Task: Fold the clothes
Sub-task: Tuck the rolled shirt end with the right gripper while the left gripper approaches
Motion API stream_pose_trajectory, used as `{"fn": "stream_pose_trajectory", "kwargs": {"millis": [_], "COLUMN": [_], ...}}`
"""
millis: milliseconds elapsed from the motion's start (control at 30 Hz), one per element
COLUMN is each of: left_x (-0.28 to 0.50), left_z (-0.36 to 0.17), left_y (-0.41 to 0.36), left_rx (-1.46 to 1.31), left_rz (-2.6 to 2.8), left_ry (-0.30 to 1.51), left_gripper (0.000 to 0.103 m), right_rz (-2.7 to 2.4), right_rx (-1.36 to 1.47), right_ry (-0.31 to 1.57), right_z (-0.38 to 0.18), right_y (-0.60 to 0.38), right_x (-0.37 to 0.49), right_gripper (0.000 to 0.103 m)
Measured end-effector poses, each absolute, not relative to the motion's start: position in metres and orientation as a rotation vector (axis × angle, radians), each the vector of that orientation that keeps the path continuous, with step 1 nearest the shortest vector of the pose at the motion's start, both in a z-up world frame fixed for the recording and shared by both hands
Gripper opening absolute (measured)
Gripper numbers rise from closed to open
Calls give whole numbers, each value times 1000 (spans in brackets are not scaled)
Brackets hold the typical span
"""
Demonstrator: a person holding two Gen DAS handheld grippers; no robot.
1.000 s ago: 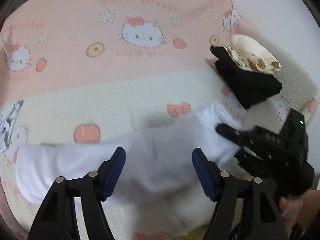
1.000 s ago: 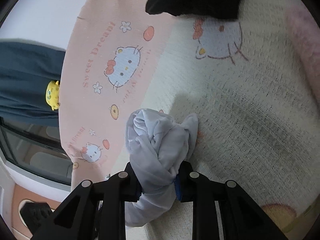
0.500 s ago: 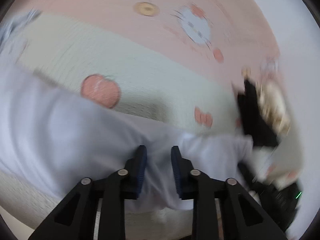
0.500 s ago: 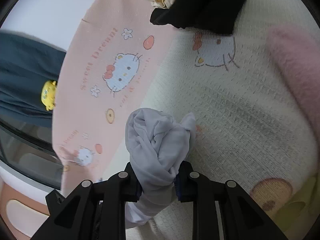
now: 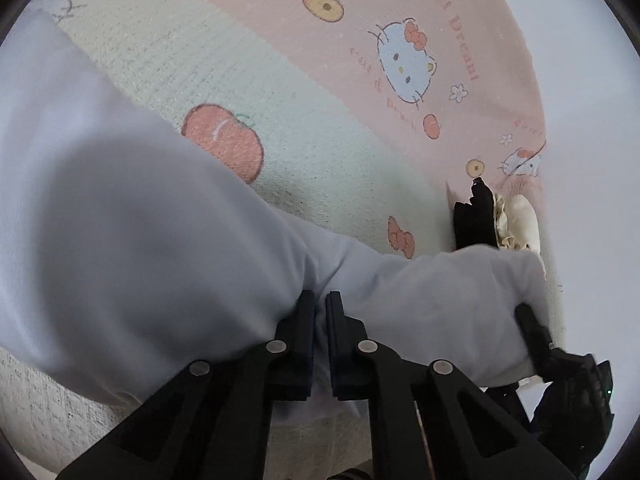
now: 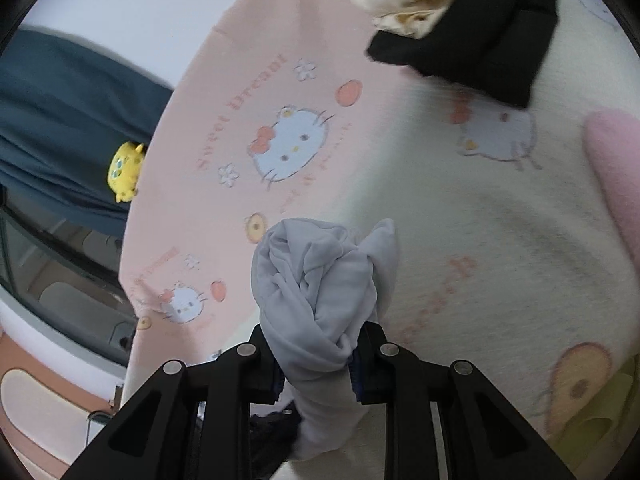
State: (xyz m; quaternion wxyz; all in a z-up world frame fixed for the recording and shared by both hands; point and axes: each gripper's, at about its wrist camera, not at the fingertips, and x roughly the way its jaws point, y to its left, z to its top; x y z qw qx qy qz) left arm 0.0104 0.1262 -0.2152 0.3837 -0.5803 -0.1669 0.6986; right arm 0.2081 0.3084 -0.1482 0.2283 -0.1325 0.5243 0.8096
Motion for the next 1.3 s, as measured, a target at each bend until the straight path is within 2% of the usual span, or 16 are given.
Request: {"fn": "stream_pose_trajectory", "kwargs": {"millis": [100, 267, 400, 500, 567, 600, 633, 667, 700, 833, 1000, 1300], "left_x": [15, 6, -6, -14, -19, -20, -21, -22, -24, -29, -36, -38], "left_z": [-208, -209, -190, -175, -165, -160, -157, -155, -155, -160, -165, -180], "left_y": [132, 114, 96, 80, 70, 66, 64, 62, 61, 60, 50, 51], "left_rx": [-1470, -1559, -1569, -1537, -1518, -1509, -1495, -1479, -1470, -1490, -1511, -1548], "left_rz": [1816, 1701, 1668, 1640, 1651, 1665, 1667, 1655, 1628, 1558, 1601, 1589], "left_ry": [-374, -543, -543, -627, -665, -674, -680, -697, -722, -781, -765, -749], "left_gripper": [6, 6, 7, 9, 18, 32, 52, 61, 65, 65, 65, 65], "right_rz": [2274, 2306, 2328, 2363, 2388, 2400, 2412, 2423, 2435, 2458, 2456, 2414], "right_rx": [-388, -441, -503, -561, -609, -634, -660, -685, -710, -813, -941, -1101], "right_ry": [1433, 1402, 1333, 1273, 1235, 1214, 1193, 1171, 1150, 1087, 996, 967], "right_z": [-140, -135, -131, -126, -124, -122, -121, -120, -120, -124, -134, -160], "right_y": [301, 287, 282, 274, 267, 263, 259, 255, 250, 234, 215, 200], "right_x": [194, 181, 168, 158, 148, 142, 137, 132, 126, 105, 81, 57], "right_gripper": [23, 23, 23, 23, 23, 23, 23, 24, 24, 25, 25, 25]}}
